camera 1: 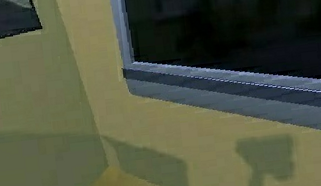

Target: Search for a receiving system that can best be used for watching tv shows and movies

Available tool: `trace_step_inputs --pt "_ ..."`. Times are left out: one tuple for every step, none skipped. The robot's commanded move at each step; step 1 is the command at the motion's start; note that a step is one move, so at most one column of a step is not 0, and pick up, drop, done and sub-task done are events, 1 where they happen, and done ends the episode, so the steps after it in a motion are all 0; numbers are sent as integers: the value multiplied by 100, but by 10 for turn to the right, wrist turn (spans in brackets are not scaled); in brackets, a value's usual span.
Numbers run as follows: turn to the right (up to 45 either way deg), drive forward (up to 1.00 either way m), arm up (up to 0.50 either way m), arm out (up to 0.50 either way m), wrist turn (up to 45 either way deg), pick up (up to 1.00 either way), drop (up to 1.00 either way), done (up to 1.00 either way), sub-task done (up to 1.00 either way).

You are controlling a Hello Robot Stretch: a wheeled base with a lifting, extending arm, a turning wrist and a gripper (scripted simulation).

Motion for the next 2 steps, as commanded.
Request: trace_step_inputs --pt "0 20 0 0 0 0 0 0 0" --pt "300 0 0 0 0 0 0 0 0"
